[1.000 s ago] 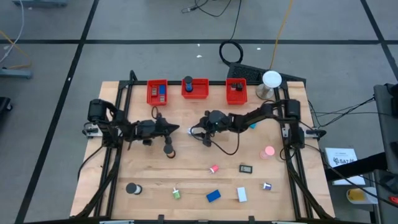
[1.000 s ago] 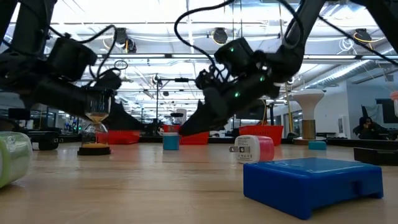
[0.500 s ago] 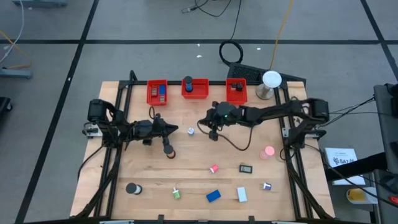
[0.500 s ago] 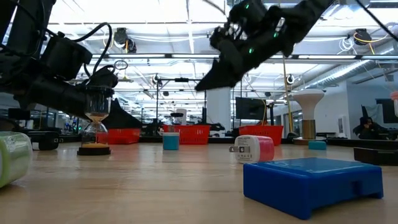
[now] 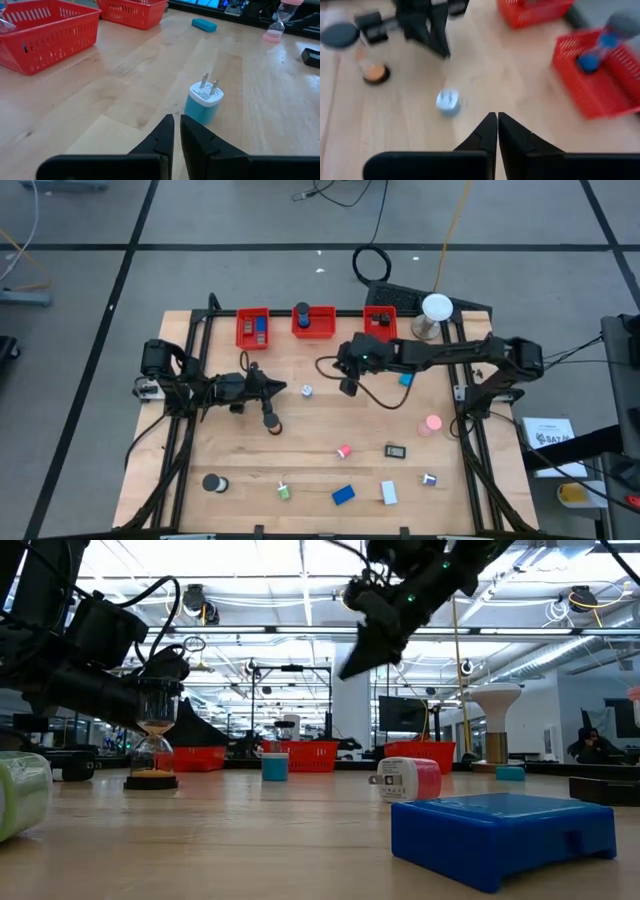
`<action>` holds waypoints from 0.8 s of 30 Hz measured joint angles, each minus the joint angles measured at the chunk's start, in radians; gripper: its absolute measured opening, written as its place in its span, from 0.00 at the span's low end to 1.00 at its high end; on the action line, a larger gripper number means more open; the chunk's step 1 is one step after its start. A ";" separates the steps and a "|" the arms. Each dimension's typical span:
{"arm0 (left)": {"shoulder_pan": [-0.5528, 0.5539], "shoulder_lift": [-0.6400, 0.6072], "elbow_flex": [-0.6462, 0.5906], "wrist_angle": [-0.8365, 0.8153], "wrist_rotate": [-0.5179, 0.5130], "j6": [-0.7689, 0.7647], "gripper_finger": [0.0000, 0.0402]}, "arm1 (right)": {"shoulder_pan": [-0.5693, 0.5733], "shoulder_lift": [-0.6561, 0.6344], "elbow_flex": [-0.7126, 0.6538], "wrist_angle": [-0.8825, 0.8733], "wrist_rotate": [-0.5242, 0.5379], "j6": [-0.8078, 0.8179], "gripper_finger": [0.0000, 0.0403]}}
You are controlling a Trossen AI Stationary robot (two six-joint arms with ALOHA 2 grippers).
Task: Pick & Place Office items
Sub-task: Put the blue charger adapter into the right orange basket
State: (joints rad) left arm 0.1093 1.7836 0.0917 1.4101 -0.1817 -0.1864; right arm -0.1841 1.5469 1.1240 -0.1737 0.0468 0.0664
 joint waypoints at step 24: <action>0.000 0.000 0.008 0.000 -0.001 -0.001 0.08 | -0.006 0.205 0.214 -0.096 -0.101 0.027 0.34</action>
State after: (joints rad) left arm 0.1097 1.7836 0.0998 1.4101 -0.1827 -0.1871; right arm -0.1898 1.7523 1.3376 -0.2699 -0.0538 0.0929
